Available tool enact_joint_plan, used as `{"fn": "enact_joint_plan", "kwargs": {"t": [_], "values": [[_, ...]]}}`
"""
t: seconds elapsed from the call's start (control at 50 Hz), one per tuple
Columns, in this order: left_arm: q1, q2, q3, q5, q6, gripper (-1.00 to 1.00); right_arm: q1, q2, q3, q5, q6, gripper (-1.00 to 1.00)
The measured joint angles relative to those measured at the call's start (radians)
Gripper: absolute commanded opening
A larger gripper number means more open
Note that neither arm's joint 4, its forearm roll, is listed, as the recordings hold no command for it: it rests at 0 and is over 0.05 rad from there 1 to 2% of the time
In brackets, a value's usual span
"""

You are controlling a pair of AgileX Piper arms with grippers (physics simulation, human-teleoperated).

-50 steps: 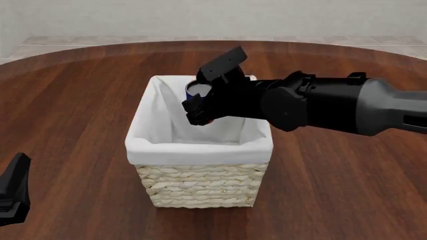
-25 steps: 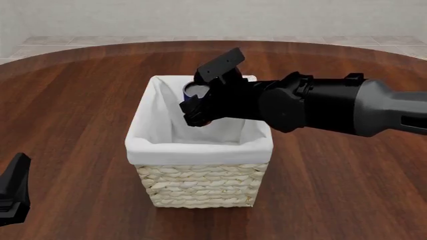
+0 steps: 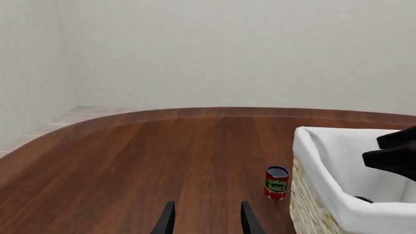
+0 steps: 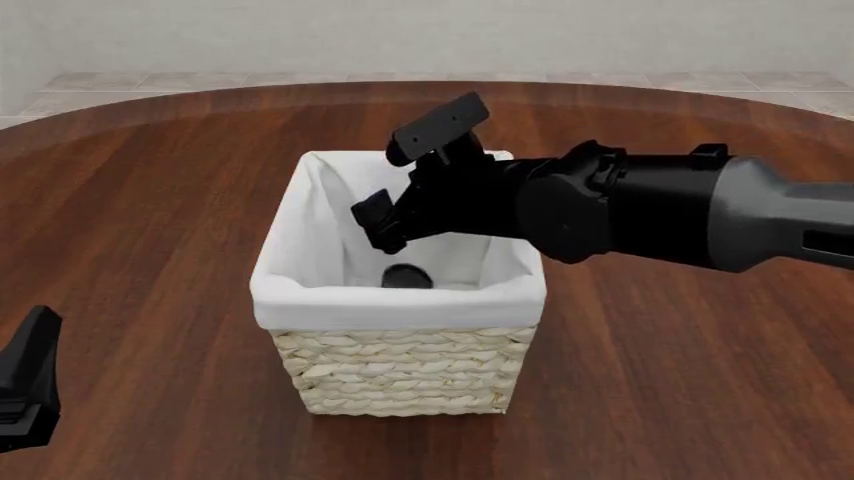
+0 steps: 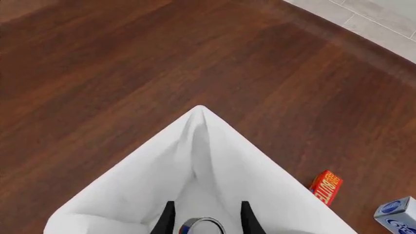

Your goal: Pick up the alphabet soup and put it in the basket.

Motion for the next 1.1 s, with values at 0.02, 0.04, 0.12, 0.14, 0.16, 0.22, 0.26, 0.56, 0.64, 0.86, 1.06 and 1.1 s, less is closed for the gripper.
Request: {"fn": "enact_joint_plan", "kwargs": {"t": [0.02, 0.04, 0.12, 0.14, 0.16, 0.22, 0.26, 0.56, 0.64, 0.86, 1.06, 1.1], "values": [[0.000, 0.000, 0.000, 0.000, 0.000, 1.00, 0.000, 0.000, 0.000, 0.000, 0.000, 1.00], [0.000, 0.000, 0.000, 0.000, 0.000, 1.00, 0.000, 0.000, 0.000, 0.000, 0.001, 1.00], [0.000, 0.000, 0.000, 0.000, 0.000, 1.00, 0.001, 0.000, 0.000, 0.000, 0.001, 1.00], [0.000, 0.000, 0.000, 0.000, 0.000, 1.00, 0.001, 0.000, 0.000, 0.000, 0.002, 1.00], [0.000, 0.000, 0.000, 0.000, 0.000, 1.00, 0.001, 0.000, 0.000, 0.000, 0.002, 1.00], [0.000, 0.000, 0.000, 0.000, 0.000, 1.00, 0.002, 0.000, -0.001, 0.001, 0.003, 1.00], [0.000, 0.000, 0.000, -0.001, 0.000, 1.00, 0.003, -0.001, -0.001, 0.002, 0.003, 1.00], [0.000, 0.000, 0.000, -0.001, 0.000, 1.00, 0.006, -0.022, -0.005, 0.014, 0.011, 1.00], [0.000, 0.000, 0.000, -0.001, 0.000, 1.00, 0.008, -0.031, -0.006, 0.018, 0.012, 1.00], [0.000, 0.000, 0.000, -0.001, 0.000, 1.00, 0.013, -0.057, -0.006, 0.029, 0.012, 1.00], [0.000, 0.000, 0.000, -0.001, 0.000, 1.00, 0.015, -0.076, -0.005, 0.036, 0.014, 1.00], [0.000, 0.000, 0.000, -0.001, 0.000, 1.00, 0.015, -0.079, -0.005, 0.037, 0.015, 1.00]]}}
